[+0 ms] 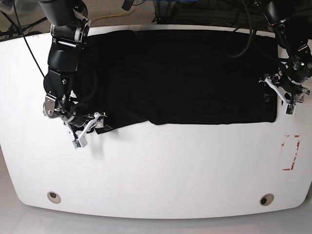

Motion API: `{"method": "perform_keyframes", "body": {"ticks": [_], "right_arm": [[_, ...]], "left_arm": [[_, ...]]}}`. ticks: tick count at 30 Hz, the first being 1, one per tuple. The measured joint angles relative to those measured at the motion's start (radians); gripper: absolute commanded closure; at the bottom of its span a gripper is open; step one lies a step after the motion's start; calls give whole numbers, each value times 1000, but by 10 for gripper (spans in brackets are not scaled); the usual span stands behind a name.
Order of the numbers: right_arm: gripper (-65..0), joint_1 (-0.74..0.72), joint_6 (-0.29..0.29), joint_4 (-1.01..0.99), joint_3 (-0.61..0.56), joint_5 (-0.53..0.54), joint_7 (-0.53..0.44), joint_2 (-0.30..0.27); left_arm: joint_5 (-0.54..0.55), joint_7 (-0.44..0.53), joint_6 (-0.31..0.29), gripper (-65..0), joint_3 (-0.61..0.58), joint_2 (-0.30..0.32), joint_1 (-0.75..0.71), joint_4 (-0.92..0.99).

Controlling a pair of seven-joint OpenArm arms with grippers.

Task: Fold the T-shirt properly
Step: 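Move both grippers to the shirt's hem corners and pinch them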

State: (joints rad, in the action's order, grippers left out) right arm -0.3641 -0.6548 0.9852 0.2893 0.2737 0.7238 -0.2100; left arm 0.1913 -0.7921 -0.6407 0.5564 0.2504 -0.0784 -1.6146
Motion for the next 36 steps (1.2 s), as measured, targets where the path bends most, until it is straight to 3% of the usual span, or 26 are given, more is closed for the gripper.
{"method": "perform_keyframes", "body": {"ticks": [3, 7, 12, 17, 28, 36], "right_arm": [[-474, -17, -1, -46, 1, 16, -46, 11], [-308, -33, 0, -90, 1, 17, -69, 10], [-138, -28, 0, -98, 2, 11, -72, 7], [-2, -26, 1, -98, 1, 10, -66, 7], [0, -27, 0, -98, 0, 10, -58, 6], [0, -28, 0, -98, 0, 6, -58, 8]], "left_arm": [[0, 0, 44, -422, 0, 3, 27, 31], [2, -1, 109, -524, -6, 25, 81, 90], [-5, 2, 220, -562, -1, 42, 182, 202], [2, 7, 222, -561, -64, 81, 267, 341], [2, 11, 222, -557, -90, 81, 370, 555], [5, 15, 199, -406, -203, 79, 370, 573]]}}
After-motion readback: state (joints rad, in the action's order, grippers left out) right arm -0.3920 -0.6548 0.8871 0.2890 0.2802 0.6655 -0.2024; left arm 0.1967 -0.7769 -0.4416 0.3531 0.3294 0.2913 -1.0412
